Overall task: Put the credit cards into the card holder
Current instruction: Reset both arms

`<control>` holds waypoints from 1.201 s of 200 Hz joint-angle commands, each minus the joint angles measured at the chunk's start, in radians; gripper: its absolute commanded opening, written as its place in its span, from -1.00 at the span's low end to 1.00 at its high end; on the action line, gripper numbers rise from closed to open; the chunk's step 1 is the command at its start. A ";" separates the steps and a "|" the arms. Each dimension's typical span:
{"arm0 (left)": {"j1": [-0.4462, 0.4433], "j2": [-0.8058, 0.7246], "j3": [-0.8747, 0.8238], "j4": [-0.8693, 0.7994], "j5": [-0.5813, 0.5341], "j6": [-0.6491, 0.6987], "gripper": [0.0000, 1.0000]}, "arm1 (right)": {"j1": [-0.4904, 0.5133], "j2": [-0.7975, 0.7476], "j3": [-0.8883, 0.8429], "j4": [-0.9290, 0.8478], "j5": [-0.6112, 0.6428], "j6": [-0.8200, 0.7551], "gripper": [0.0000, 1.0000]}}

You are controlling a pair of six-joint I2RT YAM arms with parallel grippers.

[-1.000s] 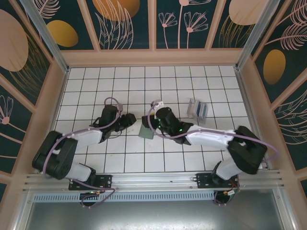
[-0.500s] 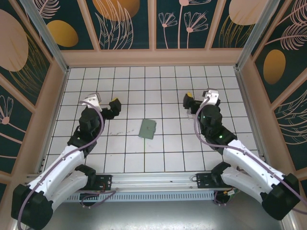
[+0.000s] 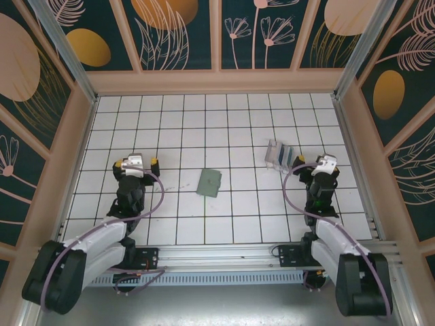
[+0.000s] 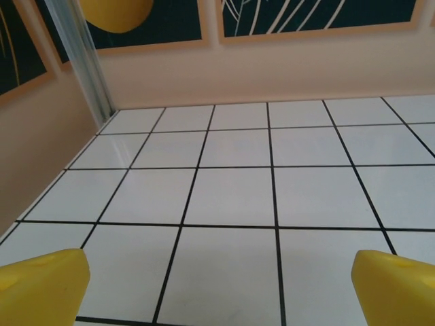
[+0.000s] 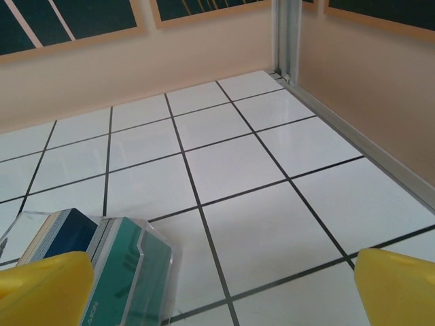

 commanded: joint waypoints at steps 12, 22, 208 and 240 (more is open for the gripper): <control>0.041 0.100 -0.025 0.218 0.048 0.047 0.98 | -0.030 0.185 -0.007 0.308 -0.136 -0.043 0.98; 0.057 0.124 -0.026 0.261 0.061 0.045 0.97 | -0.038 0.244 -0.004 0.387 -0.129 -0.029 0.98; 0.296 0.518 0.111 0.500 0.271 -0.060 0.98 | -0.044 0.615 0.123 0.578 -0.135 -0.040 0.98; 0.297 0.517 0.112 0.497 0.273 -0.061 0.98 | -0.044 0.614 0.123 0.578 -0.133 -0.040 0.98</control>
